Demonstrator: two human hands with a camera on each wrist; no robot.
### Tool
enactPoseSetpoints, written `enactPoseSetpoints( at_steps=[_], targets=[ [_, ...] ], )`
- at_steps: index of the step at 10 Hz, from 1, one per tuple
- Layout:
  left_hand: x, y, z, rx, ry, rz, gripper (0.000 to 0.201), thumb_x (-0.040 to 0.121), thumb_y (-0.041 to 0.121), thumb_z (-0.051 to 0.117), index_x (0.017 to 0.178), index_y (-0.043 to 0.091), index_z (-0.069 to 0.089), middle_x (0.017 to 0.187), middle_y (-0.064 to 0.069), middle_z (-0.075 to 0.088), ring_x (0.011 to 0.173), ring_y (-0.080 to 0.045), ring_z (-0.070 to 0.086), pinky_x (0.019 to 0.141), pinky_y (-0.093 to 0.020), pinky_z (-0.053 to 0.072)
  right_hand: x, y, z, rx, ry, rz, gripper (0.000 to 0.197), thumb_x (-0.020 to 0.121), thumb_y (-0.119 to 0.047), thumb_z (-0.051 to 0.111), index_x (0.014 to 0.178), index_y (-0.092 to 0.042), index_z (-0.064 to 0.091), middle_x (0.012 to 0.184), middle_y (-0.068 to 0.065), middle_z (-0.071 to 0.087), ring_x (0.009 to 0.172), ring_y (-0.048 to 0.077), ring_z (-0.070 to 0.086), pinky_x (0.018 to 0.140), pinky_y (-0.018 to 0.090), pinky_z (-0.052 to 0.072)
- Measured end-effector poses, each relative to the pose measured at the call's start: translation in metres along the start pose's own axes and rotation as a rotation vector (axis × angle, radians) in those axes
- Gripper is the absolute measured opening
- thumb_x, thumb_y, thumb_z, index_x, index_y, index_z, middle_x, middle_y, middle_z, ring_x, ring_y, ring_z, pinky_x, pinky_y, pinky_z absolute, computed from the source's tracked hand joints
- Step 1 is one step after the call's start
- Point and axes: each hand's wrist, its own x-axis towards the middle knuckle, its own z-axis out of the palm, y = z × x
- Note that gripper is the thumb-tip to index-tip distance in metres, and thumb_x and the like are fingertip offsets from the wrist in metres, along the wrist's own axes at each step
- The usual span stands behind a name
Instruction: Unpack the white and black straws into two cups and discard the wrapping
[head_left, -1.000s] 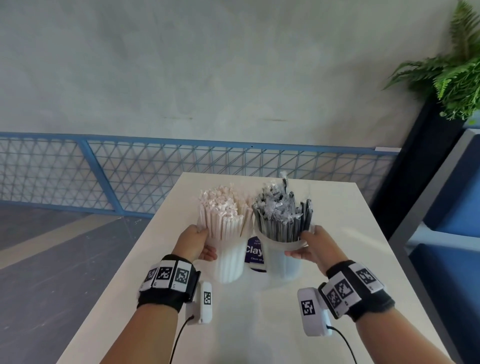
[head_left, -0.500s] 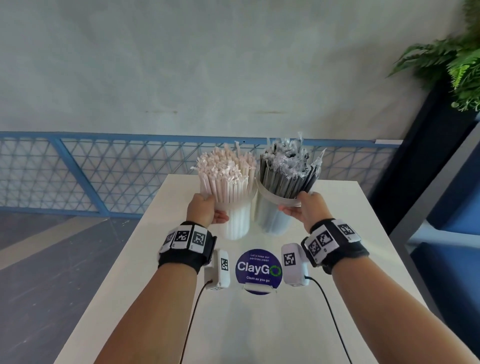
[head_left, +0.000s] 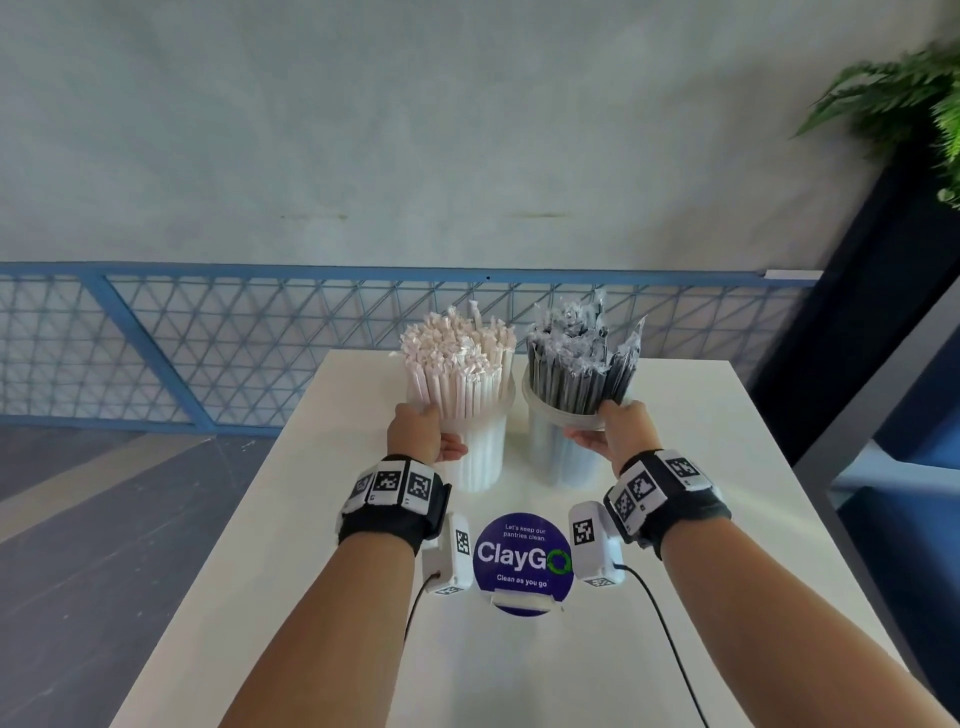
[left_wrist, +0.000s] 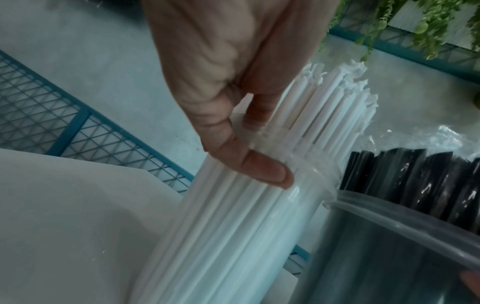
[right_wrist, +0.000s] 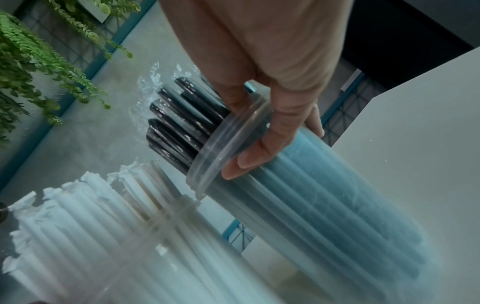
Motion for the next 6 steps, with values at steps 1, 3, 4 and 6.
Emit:
enactPoseSetpoints(
  at_steps=[1,3,4,6],
  targets=[
    [-0.002,0.002,0.001,0.013,-0.008,-0.006,0.034,0.099,0.015,0.032,0.126,-0.007,0.033,0.063,-0.02,0.053,0.027,-0.017,0.055,0.03,-0.024,0.047,-0.005,-0.002,-0.002,0.008,-0.024,-0.005,0.029,0.093,0.001,0.035,0.122,0.005,0.037,0.096,0.026,0.059,0.063,0.032,0.065,0.041,0.025,0.053],
    [-0.015,-0.008,-0.009,0.099,-0.011,0.024,0.046,0.098,0.036,0.037,0.129,0.003,0.03,0.068,-0.016,0.056,0.037,-0.02,0.057,0.041,-0.025,0.051,-0.022,-0.001,-0.012,0.048,-0.045,0.025,0.047,0.098,-0.028,0.041,0.138,-0.014,0.021,0.123,0.004,0.035,0.065,0.028,0.067,0.061,0.041,0.056],
    [-0.034,-0.018,-0.02,0.317,-0.063,0.099,0.054,0.097,0.044,0.034,0.136,0.007,0.028,0.078,-0.01,0.061,0.054,-0.02,0.058,0.052,-0.026,0.045,-0.041,0.004,-0.024,-0.008,-0.07,0.034,0.051,0.098,-0.025,0.041,0.143,-0.014,0.019,0.127,0.005,0.041,0.073,0.031,0.067,0.066,0.041,0.055],
    [-0.106,-0.074,-0.071,0.898,-0.511,0.135,0.021,0.09,0.039,0.053,0.107,0.027,0.059,0.081,0.01,0.064,0.066,0.0,0.057,0.07,-0.014,0.042,-0.112,0.052,-0.081,-0.306,-0.179,0.081,0.021,0.094,-0.007,0.047,0.113,-0.003,0.055,0.094,0.008,0.068,0.066,0.022,0.068,0.06,0.03,0.049]
  ],
)
